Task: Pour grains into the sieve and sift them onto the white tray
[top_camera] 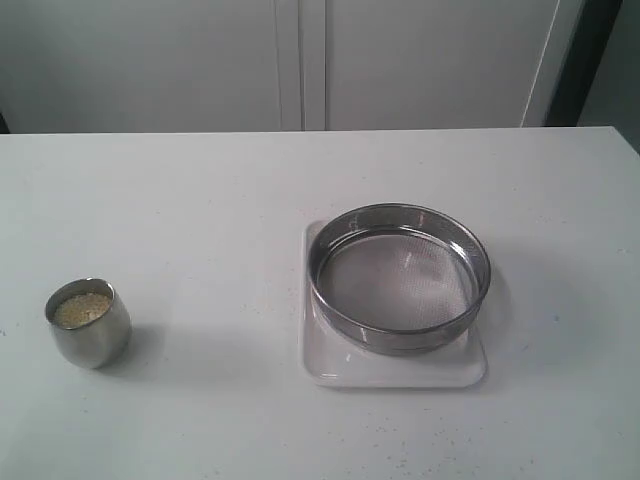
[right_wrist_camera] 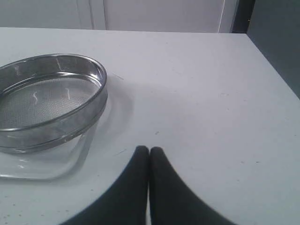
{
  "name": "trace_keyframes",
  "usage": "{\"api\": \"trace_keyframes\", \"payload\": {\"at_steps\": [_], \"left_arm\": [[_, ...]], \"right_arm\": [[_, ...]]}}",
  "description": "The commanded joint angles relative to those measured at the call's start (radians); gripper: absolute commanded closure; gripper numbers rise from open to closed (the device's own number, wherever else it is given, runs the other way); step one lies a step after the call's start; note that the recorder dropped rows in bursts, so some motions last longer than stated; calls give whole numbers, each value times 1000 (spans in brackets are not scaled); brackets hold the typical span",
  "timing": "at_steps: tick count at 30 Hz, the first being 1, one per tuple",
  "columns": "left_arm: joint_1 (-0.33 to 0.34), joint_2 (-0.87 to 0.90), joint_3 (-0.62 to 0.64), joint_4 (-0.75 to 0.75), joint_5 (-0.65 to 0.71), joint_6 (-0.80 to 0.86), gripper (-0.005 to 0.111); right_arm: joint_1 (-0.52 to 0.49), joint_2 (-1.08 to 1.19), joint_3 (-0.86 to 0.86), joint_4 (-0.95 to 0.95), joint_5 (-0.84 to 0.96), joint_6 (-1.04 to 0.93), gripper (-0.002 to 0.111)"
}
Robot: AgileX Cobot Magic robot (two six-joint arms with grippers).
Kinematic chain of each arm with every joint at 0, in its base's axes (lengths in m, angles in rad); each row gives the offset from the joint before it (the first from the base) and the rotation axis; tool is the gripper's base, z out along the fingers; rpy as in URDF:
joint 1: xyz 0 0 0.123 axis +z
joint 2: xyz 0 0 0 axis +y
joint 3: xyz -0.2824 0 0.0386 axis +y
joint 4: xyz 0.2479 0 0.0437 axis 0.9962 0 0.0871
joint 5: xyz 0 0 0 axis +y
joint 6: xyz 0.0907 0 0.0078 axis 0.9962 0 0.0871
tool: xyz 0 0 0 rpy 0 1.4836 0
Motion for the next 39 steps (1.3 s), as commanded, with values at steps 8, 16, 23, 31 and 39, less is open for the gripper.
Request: {"api": "trace_keyframes", "payload": {"at_steps": [8, 16, 23, 31, 39], "left_arm": [[1, -4, 5, 3, -4, 8, 107], [1, -4, 5, 3, -43, 8, 107], [1, -4, 5, 3, -149, 8, 107], [1, -4, 5, 3, -402, 8, 107], [1, -4, 5, 3, -451, 8, 107]], "right_arm": [[-6, -6, 6, -2, -14, -20, 108], [-6, -6, 6, -2, -14, -20, 108], [-6, -6, 6, -2, -14, -20, 108], [-6, -6, 6, -2, -14, -20, 108], [-6, -6, 6, -2, -14, -20, 108]]}}
